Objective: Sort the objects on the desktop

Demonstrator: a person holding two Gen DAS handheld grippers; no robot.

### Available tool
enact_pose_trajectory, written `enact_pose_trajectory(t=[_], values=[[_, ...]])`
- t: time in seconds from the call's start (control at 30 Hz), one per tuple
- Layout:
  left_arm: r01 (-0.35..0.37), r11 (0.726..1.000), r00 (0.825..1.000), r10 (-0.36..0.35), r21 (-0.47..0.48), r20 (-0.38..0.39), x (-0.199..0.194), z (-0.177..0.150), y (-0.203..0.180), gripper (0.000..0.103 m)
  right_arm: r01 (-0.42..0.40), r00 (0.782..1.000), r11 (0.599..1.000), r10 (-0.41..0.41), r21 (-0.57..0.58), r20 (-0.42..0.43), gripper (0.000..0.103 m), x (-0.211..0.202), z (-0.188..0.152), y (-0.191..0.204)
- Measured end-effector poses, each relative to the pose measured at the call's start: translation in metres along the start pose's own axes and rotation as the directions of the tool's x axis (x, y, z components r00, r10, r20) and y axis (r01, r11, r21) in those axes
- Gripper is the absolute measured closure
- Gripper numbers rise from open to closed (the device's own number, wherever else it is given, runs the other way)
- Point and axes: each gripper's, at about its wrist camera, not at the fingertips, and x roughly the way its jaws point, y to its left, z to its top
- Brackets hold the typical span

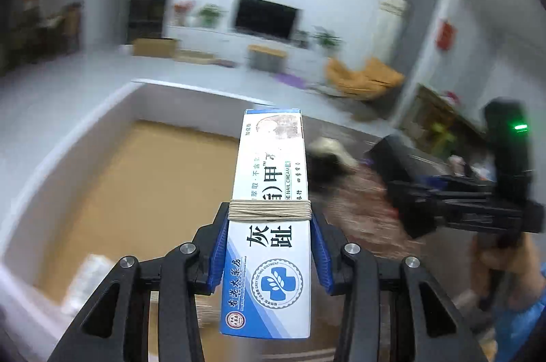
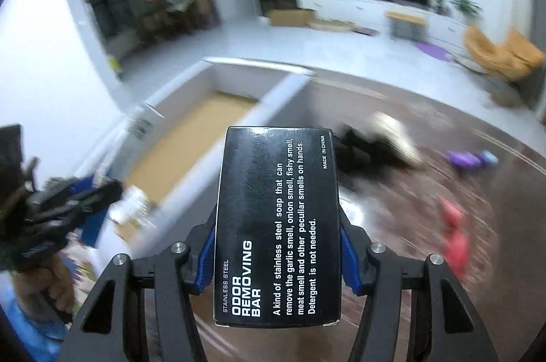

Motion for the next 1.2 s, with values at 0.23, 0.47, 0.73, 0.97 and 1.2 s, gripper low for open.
enact_pose_trajectory(t=[0.23,0.47,0.73,0.97,1.2], values=[[-0.194,0.973,0.974,0.176,-0.123,-0.143,0.021,-0.015,0.104,0.06,-0.13,0.992,0.982,0.129,-0.135,-0.014,0.044,0.081,0.039,0.118],[-0.293,0.952,0.923,0.259,-0.084,-0.283,0.054,-0.04,0.122,0.055,-0.084,0.985,0.974,0.049,-0.208,-0.168,0.039,0.175,0.023,0.158],[-0.316,0.945,0.94,0.299,-0.087,-0.163,0.034,-0.038,0.092,0.045,-0.097,0.995,0.993,0.096,-0.071,-0.014,0.014,0.131,0.021,0.112],[-0.058,0.998,0.998,0.058,0.02,-0.01,0.006,-0.035,-0.035,0.027,0.096,0.983,0.995,-0.097,0.017,0.157,0.001,0.061,-0.031,0.015],[0.189,0.964,0.981,-0.177,0.186,-0.082,0.03,-0.082,-0.167,0.012,0.333,0.943,0.94,-0.332,0.077,-0.023,0.001,0.042,-0.129,-0.102]])
